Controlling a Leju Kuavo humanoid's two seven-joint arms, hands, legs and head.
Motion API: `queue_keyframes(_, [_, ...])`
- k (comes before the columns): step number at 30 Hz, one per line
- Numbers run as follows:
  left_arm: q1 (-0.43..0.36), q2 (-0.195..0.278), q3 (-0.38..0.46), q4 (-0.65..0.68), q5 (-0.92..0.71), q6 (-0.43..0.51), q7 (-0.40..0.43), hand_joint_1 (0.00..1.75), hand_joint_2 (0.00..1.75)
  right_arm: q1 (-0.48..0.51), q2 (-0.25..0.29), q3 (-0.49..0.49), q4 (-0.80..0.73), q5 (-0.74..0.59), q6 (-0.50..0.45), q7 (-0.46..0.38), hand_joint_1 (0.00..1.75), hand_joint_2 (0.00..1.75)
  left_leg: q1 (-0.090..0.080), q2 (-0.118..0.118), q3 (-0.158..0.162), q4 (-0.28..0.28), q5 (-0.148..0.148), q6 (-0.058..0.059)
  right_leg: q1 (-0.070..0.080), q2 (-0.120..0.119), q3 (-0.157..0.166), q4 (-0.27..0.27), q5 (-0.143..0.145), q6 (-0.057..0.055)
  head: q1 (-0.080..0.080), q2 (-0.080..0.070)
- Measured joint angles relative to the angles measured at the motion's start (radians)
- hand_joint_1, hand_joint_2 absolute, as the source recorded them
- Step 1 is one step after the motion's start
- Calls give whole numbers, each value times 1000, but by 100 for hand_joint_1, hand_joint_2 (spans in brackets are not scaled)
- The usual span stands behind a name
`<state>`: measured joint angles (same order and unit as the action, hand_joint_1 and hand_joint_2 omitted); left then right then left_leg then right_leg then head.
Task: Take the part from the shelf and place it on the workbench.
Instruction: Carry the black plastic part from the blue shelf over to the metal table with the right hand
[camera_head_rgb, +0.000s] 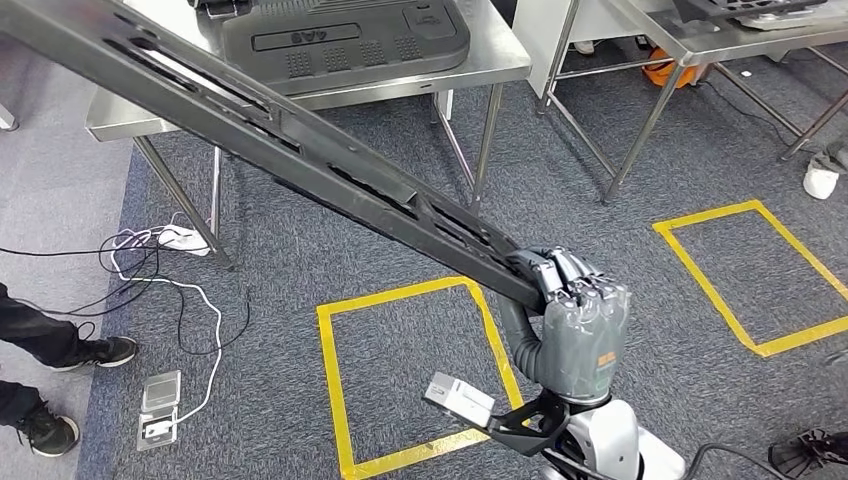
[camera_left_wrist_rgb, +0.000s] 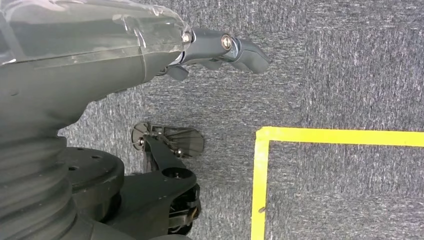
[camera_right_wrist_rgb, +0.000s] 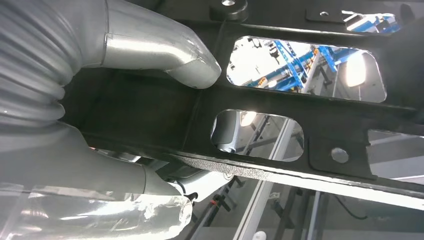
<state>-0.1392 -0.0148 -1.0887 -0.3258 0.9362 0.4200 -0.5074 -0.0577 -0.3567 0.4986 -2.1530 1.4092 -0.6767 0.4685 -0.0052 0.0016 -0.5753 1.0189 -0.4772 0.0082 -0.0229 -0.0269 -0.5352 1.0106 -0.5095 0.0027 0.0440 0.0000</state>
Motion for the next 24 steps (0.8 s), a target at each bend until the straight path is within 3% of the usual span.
queue_keyframes(3, [0,2,0,0,0,-1,0,0,175,0,0,0,0,0,1,0,175,175,-3,0,-1,3,-2,3,-1,0,1,-5,2,9,0,0])
queue_keyframes(7, [-1,7,0,0,-2,-2,0,0,175,-1,3,0,0,0,8,-1,175,175,5,-2,27,-39,10,23,-1,3,12,-10,-2,33,1,0])
queue_keyframes(9, [-3,7,0,0,-3,-5,0,0,175,-2,4,0,0,0,11,-2,175,175,14,-1,46,-65,21,27,-1,16,-25,74,-47,34,9,0])
queue_keyframes(11, [-4,8,0,0,-3,-10,0,0,175,-1,5,0,1,0,14,-2,175,175,17,-3,49,-68,20,25,-7,22,-97,201,-95,39,13,0])
queue_keyframes(12, [-3,8,0,0,-3,-12,0,0,175,0,5,0,2,0,15,-1,175,175,20,-5,49,-66,17,20,-11,22,-120,234,-97,42,13,0])
queue_keyframes(13, [-3,8,0,0,-3,-14,0,0,175,0,5,0,4,-1,16,-1,175,175,24,-7,50,-62,13,13,-15,22,-125,229,-77,47,13,0])
queue_keyframes(16, [-5,10,0,0,-4,-17,1,0,175,0,5,0,8,-10,12,0,175,175,40,-15,48,-28,-15,-22,-29,28,-59,66,16,69,18,0])
queue_keyframes(18, [-7,15,0,1,-5,-20,2,0,175,2,5,0,13,-21,6,1,175,175,39,-19,42,-9,-31,-41,-28,36,-43,29,17,59,22,0])
queue_keyframes(20, [-7,16,0,1,-6,-22,2,0,175,5,5,0,17,-28,3,1,175,175,40,-22,44,-6,-35,-50,-24,38,-49,41,7,33,16,0])
queue_keyframes(22, [-8,16,0,1,-6,-23,2,0,175,6,5,0,20,-33,2,0,175,175,44,-19,41,14,-47,-55,-21,36,-45,43,1,17,6,0])
queue_keyframes(24, [-11,16,0,1,-6,-23,2,0,175,6,6,0,21,-34,1,0,175,175,41,-12,-3,105,-87,-56,-16,32,-37,43,-5,4,0,0])
